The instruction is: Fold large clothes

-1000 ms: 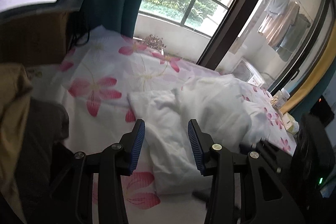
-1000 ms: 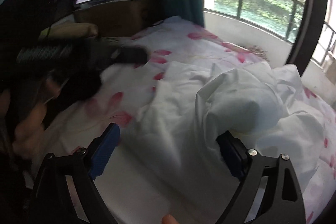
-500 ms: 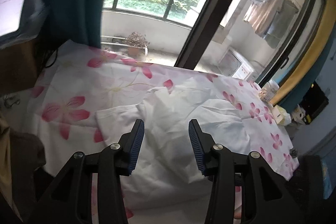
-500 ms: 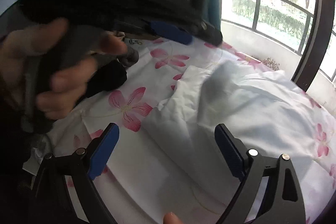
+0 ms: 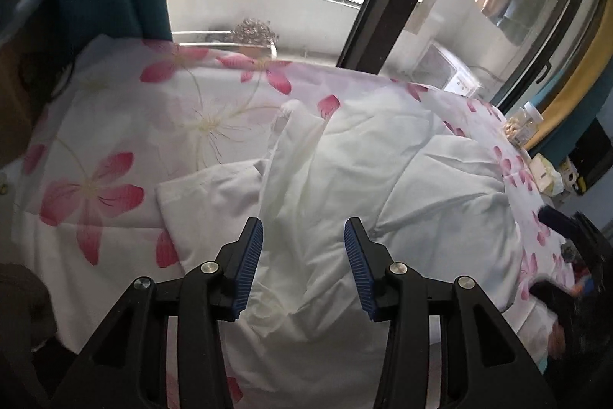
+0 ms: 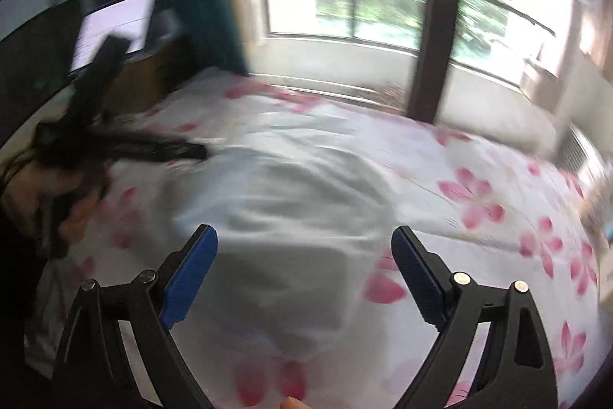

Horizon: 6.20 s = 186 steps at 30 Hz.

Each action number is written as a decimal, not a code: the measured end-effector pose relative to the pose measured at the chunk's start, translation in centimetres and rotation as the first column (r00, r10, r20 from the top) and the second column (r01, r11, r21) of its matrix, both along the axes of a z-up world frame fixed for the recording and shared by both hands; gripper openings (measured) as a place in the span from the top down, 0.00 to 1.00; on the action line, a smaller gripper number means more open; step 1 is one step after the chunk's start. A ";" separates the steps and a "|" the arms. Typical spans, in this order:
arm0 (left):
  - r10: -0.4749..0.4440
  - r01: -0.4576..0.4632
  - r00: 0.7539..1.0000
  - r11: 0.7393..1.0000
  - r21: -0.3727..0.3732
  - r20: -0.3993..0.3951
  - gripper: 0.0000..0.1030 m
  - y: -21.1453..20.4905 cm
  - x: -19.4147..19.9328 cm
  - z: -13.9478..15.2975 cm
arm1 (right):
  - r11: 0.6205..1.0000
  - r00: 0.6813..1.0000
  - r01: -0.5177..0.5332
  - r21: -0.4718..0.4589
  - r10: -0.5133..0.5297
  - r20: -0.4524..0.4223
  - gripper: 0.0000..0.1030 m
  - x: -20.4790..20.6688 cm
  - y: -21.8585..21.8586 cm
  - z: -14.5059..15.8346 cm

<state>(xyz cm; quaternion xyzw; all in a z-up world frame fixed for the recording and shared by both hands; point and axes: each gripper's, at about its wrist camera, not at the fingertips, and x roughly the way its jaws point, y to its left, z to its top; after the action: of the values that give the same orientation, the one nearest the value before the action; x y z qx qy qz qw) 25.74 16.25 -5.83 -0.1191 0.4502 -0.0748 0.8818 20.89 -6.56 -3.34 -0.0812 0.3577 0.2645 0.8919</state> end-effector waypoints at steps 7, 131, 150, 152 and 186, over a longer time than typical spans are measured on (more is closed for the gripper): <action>-0.009 0.009 0.998 1.000 0.009 -0.065 0.54 -0.2 2.2 -2.1 | 0.993 0.992 0.116 0.035 -0.114 -0.050 0.11 3.0 -2.8 -0.5; 0.126 -0.136 0.991 0.954 -0.266 -0.052 0.18 5.6 -5.1 -3.9 | 0.987 0.977 0.123 0.100 -0.102 -0.189 0.09 6.3 -2.0 -2.9; 0.006 -0.023 0.998 0.967 -0.253 -0.068 0.11 2.5 -2.8 -4.1 | 0.972 0.957 0.070 0.225 -0.001 -0.290 0.09 8.3 0.1 -7.7; 0.003 -0.019 0.997 0.974 -0.226 -0.074 0.11 2.2 -2.6 -4.0 | 0.973 0.958 0.064 0.220 0.002 -0.288 0.09 8.3 0.3 -7.7; -0.074 0.077 0.997 0.984 -0.163 0.023 0.74 -1.6 -3.1 -3.0 | 0.964 0.976 0.030 0.264 0.029 -0.216 0.69 6.3 1.2 -6.1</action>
<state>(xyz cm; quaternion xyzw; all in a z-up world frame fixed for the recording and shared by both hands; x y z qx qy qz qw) 22.67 14.62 -8.83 -0.1732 0.4391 -0.1460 0.8694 27.16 -5.40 -9.42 0.0684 0.4145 0.3171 0.8503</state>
